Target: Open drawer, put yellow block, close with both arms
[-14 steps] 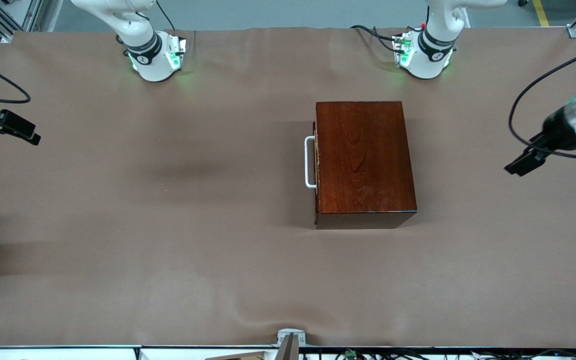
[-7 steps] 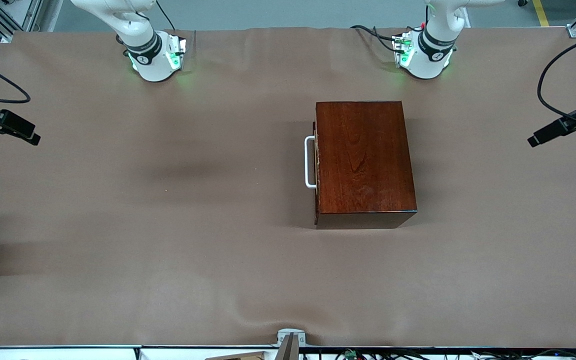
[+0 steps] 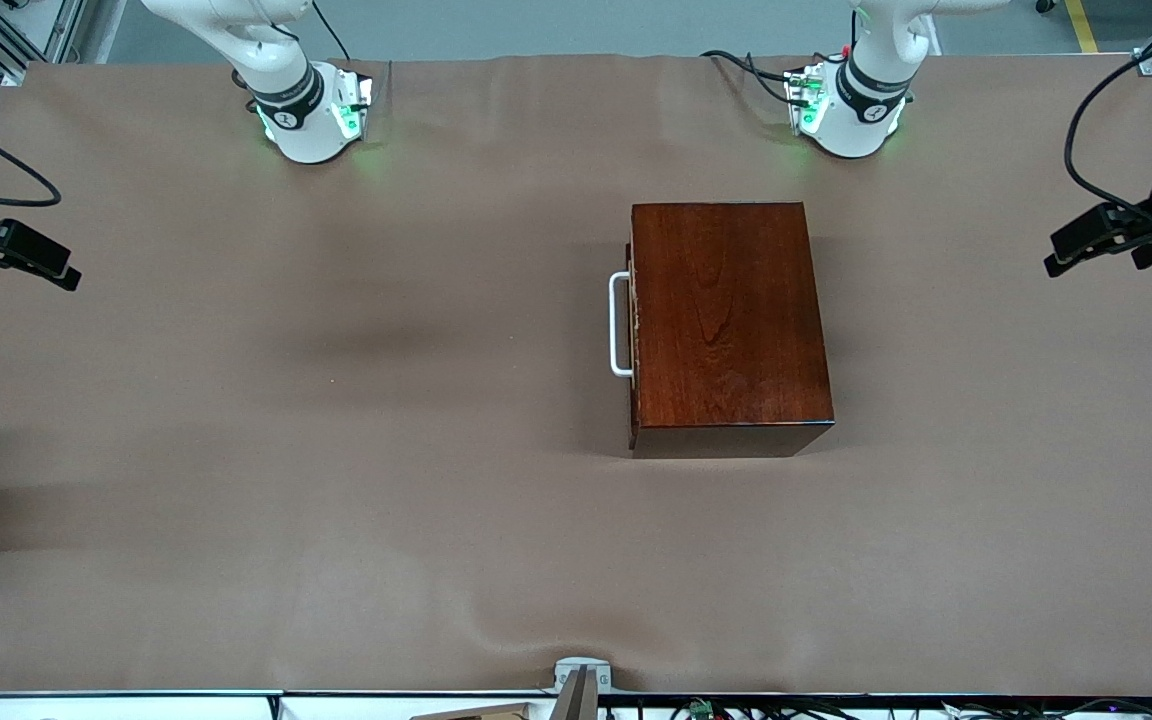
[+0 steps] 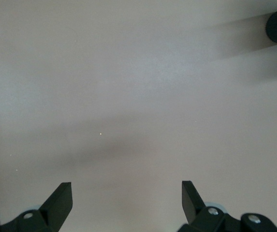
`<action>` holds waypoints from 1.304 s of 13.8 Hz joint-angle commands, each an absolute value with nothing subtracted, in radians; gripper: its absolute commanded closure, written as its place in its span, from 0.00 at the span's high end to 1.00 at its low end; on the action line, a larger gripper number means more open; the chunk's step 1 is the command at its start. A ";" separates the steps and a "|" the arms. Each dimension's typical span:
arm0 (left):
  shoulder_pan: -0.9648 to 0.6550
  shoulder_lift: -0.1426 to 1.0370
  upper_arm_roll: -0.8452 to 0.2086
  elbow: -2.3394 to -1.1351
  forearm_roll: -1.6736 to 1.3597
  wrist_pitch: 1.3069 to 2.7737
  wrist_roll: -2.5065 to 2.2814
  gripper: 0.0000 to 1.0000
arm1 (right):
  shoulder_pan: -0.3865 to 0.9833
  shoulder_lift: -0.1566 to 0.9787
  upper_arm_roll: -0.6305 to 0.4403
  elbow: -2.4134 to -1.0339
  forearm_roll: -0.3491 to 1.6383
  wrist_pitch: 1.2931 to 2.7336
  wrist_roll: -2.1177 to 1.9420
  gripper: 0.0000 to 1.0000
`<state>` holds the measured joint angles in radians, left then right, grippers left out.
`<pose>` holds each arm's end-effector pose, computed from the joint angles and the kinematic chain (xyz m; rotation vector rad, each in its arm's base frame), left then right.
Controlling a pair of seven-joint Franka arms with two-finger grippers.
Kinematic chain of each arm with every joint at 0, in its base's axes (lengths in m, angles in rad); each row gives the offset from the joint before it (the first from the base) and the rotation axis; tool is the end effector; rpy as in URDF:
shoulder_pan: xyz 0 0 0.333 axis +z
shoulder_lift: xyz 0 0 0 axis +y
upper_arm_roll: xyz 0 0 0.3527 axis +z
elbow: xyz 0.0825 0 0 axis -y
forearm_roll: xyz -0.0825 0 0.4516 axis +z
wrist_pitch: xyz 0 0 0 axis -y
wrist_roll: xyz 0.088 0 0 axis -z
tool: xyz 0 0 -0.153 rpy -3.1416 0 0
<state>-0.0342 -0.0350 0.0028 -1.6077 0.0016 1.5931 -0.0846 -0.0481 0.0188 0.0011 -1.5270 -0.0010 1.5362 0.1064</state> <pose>0.6127 -0.0190 0.6188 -3.1400 -0.0835 -0.0321 0.6243 -0.0295 0.6240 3.1310 -0.2407 -0.0150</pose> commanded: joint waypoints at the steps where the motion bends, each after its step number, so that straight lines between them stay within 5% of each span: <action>1: -0.040 -0.003 -0.008 -1.528 0.032 1.522 -0.031 1.00 | -0.064 0.002 0.014 -1.534 0.003 1.536 0.114 1.00; 18: -0.032 -0.002 -0.063 -1.537 0.032 1.511 -0.031 1.00 | -0.064 0.002 0.014 -1.534 0.005 1.534 0.114 1.00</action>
<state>-0.0359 -0.0113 -0.0597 -1.5554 0.0150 1.5265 -0.0318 -0.0481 0.0188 0.0012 -1.5269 -0.0010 1.5362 0.1064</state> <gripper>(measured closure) 0.000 0.000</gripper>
